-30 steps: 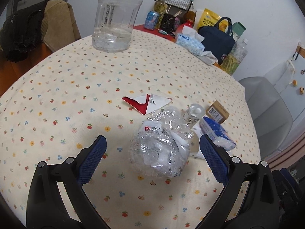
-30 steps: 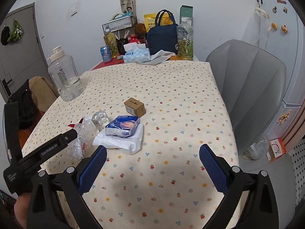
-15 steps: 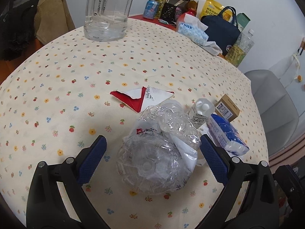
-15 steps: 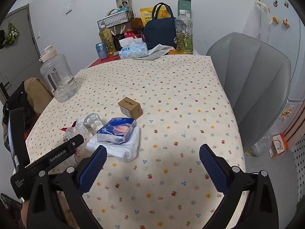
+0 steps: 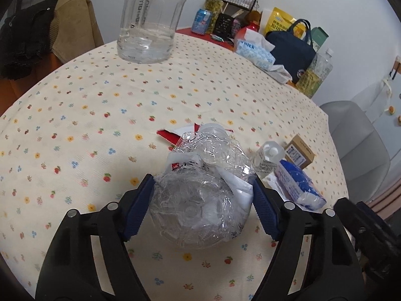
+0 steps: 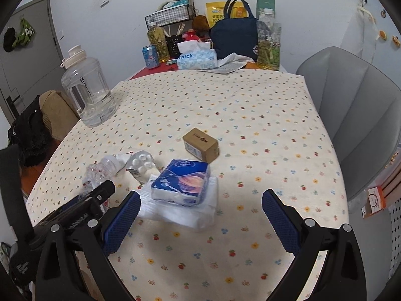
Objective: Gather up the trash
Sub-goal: 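Grasp the blue tissue pack with the right gripper while the left holds plastic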
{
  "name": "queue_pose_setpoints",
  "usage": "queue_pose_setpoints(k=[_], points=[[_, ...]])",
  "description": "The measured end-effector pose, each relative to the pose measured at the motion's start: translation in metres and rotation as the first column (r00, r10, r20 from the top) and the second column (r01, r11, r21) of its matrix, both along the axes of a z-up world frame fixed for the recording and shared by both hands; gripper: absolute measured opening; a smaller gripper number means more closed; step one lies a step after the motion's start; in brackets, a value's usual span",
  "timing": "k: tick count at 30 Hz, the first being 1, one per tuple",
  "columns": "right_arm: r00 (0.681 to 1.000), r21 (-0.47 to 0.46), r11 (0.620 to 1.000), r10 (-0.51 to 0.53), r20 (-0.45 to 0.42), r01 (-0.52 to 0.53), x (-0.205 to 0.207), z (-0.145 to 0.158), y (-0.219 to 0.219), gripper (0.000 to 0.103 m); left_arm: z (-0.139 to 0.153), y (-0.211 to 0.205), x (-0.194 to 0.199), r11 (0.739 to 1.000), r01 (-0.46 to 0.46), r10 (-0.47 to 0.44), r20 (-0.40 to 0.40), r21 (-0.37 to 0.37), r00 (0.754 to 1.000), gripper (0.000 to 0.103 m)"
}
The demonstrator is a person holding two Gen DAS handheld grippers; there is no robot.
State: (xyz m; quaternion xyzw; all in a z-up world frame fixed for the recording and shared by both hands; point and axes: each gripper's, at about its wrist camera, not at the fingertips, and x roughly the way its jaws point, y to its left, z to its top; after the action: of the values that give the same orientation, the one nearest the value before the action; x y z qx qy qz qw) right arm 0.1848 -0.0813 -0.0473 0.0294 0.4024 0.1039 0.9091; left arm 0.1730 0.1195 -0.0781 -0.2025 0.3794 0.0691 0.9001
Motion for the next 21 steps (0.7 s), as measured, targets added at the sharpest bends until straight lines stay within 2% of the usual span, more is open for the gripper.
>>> queue_pose_setpoints(k=[6, 13, 15, 18, 19, 20, 21], points=[[0.999, -0.010, 1.000, 0.028, -0.025, -0.028, 0.012, -0.010, 0.018, 0.095, 0.008, 0.013, -0.004, 0.999, -0.033, 0.033, 0.032, -0.001, 0.999, 0.075], [0.998, -0.013, 0.999, 0.036, -0.042, -0.036, 0.022, -0.017, 0.027, 0.095, 0.003, 0.029, -0.004, 0.996, -0.088, 0.087, 0.022, 0.017, 0.996, 0.075], [0.998, -0.014, 0.999, 0.033, -0.048, -0.034, 0.024, -0.020, 0.028, 0.092, 0.000, 0.031, -0.003, 0.995, -0.094, 0.094, 0.015, 0.021, 0.995, 0.075], [0.995, 0.002, 0.999, 0.044, -0.087, -0.044, 0.028, -0.027, 0.027, 0.072, -0.002, 0.032, -0.003, 0.995, -0.098, 0.098, 0.006, 0.024, 0.995, 0.075], [0.993, 0.009, 0.999, 0.051, -0.107, -0.050, 0.030, -0.030, 0.027, 0.060, -0.003, 0.031, -0.003, 0.995, -0.098, 0.098, 0.006, 0.025, 0.995, 0.075], [0.991, 0.019, 0.998, 0.062, -0.121, -0.060, 0.030, -0.031, 0.026, 0.053, -0.002, 0.031, -0.003, 0.995, -0.099, 0.098, 0.007, 0.027, 0.995, 0.075], [0.990, 0.023, 0.998, 0.067, -0.125, -0.064, 0.029, -0.032, 0.027, 0.052, -0.002, 0.030, -0.004, 0.995, -0.097, 0.097, 0.010, 0.029, 0.995, 0.075]])
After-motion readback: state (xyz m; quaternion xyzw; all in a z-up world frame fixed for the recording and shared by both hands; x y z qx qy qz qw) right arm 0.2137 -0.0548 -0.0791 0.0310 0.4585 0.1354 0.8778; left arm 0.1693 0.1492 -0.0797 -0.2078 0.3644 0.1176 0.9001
